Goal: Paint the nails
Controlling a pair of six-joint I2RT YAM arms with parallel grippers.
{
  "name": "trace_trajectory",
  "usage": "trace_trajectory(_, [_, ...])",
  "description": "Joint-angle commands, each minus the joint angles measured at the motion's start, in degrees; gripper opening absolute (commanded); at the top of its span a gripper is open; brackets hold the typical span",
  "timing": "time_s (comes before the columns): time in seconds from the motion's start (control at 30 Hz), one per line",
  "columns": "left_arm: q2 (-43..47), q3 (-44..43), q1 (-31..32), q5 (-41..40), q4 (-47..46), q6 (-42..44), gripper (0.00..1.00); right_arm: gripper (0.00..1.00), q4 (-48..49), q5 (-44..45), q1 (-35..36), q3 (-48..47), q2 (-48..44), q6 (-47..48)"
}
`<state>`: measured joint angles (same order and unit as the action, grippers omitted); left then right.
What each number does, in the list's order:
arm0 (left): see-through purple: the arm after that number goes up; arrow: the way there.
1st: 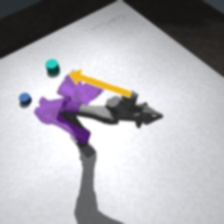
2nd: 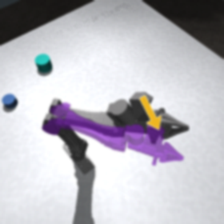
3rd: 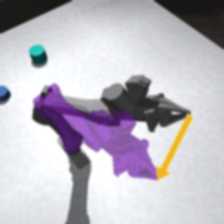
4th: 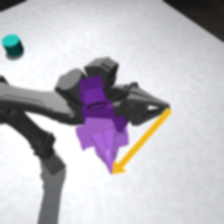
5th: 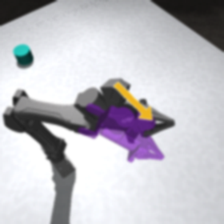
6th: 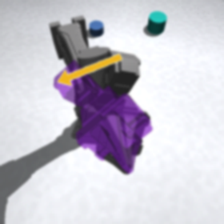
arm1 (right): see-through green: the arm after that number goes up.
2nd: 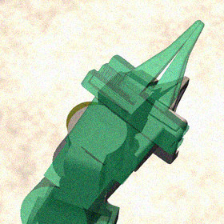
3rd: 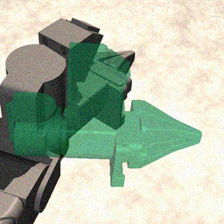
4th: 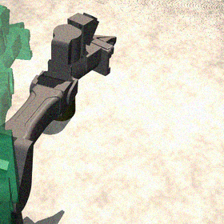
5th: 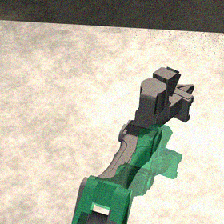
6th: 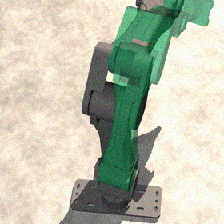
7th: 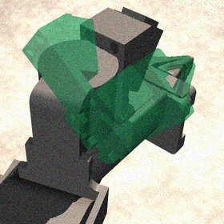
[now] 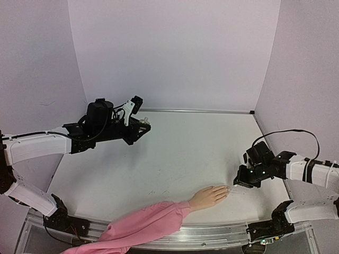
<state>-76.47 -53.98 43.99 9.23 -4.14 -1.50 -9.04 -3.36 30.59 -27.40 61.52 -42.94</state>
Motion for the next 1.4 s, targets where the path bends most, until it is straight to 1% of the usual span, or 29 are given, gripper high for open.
trace_trajectory(0.0, [2.0,-0.5,-0.4,-0.5,-3.9,0.1,0.00,0.00,-4.3,2.1,0.4,-2.7,-1.4,-0.1])
trace_trajectory(0.13, [2.2,-0.4,-0.4,-0.3,-3.9,-0.1,0.00,0.00,-3.1,-2.4,0.4,-2.1,-1.8,2.7])
trace_trajectory(0.37, [2.6,-0.2,-0.4,-0.1,-3.9,-0.5,0.00,0.00,-0.9,-5.7,0.6,-1.3,-1.1,4.2])
trace_trajectory(0.53, [3.2,0.1,-0.4,-0.2,-3.9,-0.4,0.00,0.00,-0.6,-5.0,1.1,-1.3,0.6,3.9])
trace_trajectory(0.87, [3.5,0.3,-0.4,-0.4,-3.9,-0.5,0.00,0.00,-0.5,-2.4,1.3,-1.3,1.0,2.0])
trace_trajectory(1.37, [3.2,0.2,-0.4,-0.4,-3.9,-0.2,0.00,0.00,-0.1,-2.4,1.9,-1.6,3.2,1.7])
